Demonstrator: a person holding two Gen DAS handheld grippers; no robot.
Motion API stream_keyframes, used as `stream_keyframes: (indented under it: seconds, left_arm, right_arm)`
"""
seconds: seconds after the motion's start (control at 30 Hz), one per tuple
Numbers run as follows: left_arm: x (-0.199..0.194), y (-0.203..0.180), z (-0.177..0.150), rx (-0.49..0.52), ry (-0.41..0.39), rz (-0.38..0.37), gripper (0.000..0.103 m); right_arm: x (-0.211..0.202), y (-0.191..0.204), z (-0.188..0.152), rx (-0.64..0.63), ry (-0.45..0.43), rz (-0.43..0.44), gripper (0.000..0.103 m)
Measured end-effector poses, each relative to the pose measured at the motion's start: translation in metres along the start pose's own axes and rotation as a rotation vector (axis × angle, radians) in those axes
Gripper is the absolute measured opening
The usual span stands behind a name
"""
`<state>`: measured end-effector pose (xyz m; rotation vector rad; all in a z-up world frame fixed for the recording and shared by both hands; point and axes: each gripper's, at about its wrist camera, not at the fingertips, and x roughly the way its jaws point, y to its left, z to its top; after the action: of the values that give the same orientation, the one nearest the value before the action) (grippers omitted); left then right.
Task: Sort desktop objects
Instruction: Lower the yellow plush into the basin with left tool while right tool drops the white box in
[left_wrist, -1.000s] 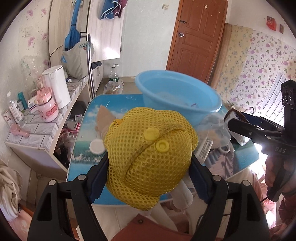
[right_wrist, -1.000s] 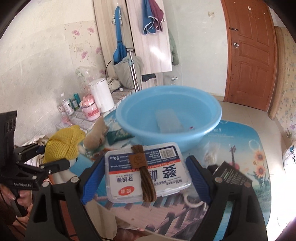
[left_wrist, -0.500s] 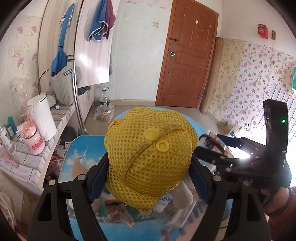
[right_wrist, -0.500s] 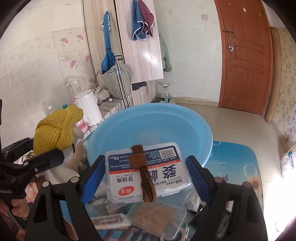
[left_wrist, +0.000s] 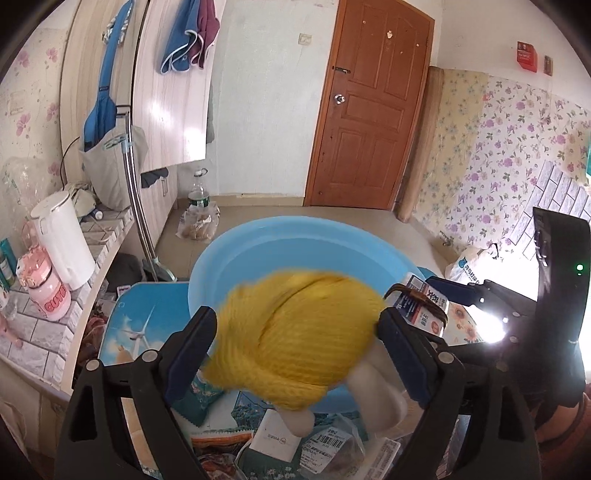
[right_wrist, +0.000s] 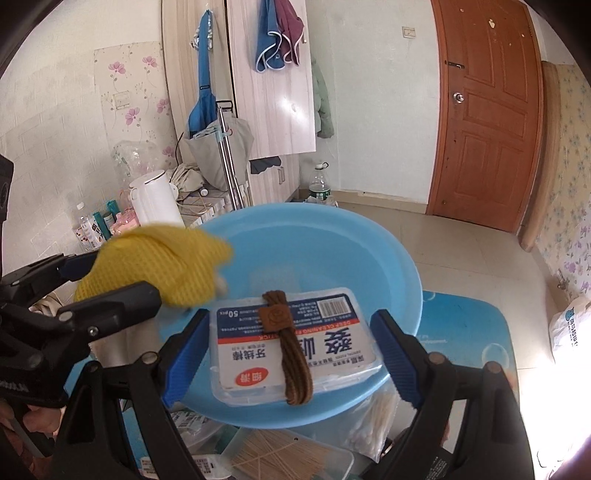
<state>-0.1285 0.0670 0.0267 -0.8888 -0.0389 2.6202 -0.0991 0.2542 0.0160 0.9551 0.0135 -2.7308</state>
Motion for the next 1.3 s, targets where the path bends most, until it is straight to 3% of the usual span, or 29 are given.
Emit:
stream_keyframes:
  seconds: [0.1,0.63,0.97,1.3]
  left_arm:
    - [-0.006,-0.005,0.002,0.029,-0.033,0.006,0.103]
    - [-0.036,0.006,-0.008,0.023,-0.052,0.051,0.103]
    - [-0.061,0.030,-0.067,0.018,-0.005,0.155,0.103]
    - [-0.065,0.053,-0.118,-0.027,0.082,0.194,0.103]
  right_arm:
    - [0.006,0.000,0.001,-0.001,0.012,-0.001,0.088]
    - [-0.017,0.000,0.003,0.011,-0.034,-0.023,0.095]
    - [-0.050,-0.003,-0.027,0.027,-0.051,-0.068,0.095]
    - [-0.068,-0.008,-0.074,0.044,-0.003,-0.113,0.096]
